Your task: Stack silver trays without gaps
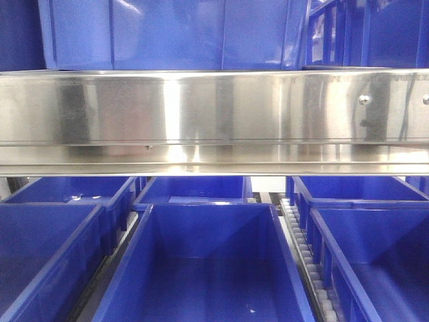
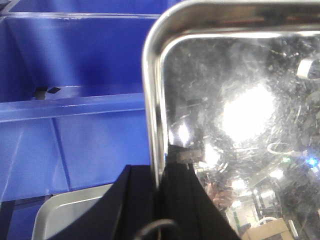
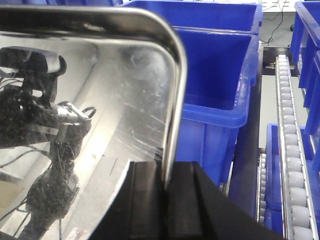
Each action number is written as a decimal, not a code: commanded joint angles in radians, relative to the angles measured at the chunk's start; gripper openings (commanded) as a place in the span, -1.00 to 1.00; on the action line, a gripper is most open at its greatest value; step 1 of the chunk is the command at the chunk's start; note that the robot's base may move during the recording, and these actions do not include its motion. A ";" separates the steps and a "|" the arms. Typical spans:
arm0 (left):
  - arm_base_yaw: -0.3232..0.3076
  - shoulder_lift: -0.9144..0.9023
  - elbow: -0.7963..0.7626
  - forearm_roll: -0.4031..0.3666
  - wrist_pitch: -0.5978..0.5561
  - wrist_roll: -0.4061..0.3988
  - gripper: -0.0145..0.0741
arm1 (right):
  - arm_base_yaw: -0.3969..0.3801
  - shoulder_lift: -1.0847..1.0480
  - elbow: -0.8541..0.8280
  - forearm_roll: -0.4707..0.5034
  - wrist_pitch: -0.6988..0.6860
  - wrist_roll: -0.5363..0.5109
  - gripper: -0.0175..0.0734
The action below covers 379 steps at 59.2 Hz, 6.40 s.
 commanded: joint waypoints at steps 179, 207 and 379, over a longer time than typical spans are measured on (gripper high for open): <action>-0.001 -1.237 1.101 0.099 -0.246 -0.055 -0.64 | 0.061 -1.170 0.907 0.083 -0.162 -0.150 -0.79; -0.001 -1.259 1.101 0.099 -0.246 -0.055 -0.64 | 0.061 -1.175 0.907 0.083 -0.164 -0.150 -0.79; -0.001 -1.259 1.101 0.099 -0.252 -0.055 -0.64 | -0.306 -1.374 1.439 -0.007 -0.397 -0.085 -0.79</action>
